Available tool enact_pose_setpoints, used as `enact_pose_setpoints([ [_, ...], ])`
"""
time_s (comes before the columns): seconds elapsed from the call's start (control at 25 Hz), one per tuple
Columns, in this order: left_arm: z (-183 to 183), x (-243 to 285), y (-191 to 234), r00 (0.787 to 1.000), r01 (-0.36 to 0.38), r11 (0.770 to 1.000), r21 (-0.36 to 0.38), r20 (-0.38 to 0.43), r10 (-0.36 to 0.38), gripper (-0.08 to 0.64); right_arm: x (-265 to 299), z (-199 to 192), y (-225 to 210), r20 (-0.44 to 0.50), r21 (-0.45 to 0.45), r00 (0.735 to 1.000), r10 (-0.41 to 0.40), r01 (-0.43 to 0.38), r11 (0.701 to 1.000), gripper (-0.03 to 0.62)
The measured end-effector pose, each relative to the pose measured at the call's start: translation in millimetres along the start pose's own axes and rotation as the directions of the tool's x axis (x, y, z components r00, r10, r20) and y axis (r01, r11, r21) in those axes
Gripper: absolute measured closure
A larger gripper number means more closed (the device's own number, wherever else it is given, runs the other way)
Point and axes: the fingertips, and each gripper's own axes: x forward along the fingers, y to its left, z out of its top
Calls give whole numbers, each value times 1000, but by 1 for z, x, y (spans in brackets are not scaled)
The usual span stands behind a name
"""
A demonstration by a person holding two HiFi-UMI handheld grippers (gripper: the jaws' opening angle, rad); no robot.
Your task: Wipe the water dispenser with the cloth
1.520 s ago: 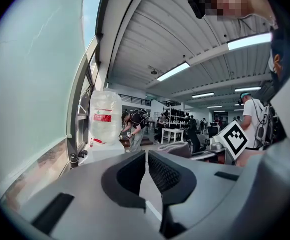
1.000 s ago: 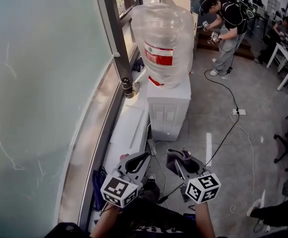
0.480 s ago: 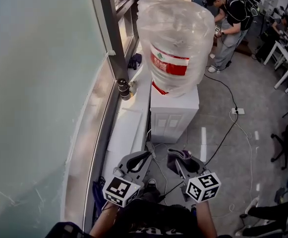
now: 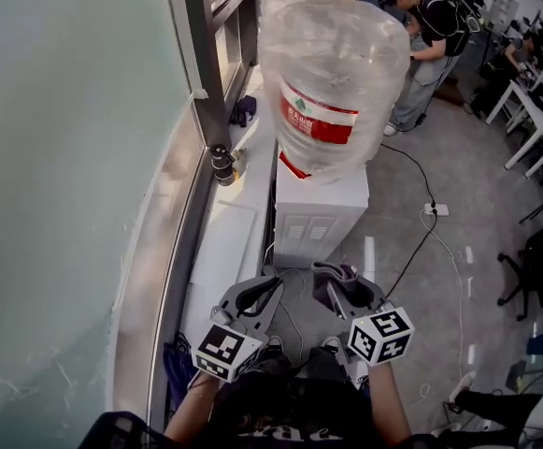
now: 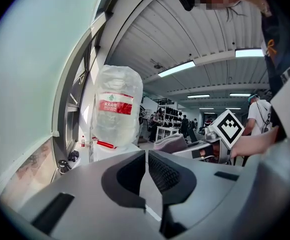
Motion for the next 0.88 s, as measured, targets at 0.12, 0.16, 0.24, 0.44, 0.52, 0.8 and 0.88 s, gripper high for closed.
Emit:
enact_pose_setpoints([
  [0.12,2,1,1,1000,-24,1000,0,16,24,531,9,13,-7,10,-30,1000,15,-15,999,483],
  [0.16,3,1,2,999,-35,999,-3,20,35,531,13,17,-9,11,-40,1000,20,-19,999,483],
  [0.24,2,2,3,998,-51,999,-1,23,51,531,22,23,-13,13,-56,1000,24,-23,998,483],
  [0.44,-3,5,11,996,-91,996,-1,23,91,531,57,32,-25,-3,-112,999,47,-47,993,483],
  [0.52,-8,9,18,994,-105,994,1,23,105,531,76,33,-32,-9,-134,999,41,-42,990,483],
  [0.8,-29,30,41,993,-119,993,25,21,118,531,143,27,-67,-12,-218,999,-49,45,975,483],
  [0.88,-37,36,47,993,-115,993,37,12,115,531,162,24,-74,-7,-267,997,-81,77,961,483],
])
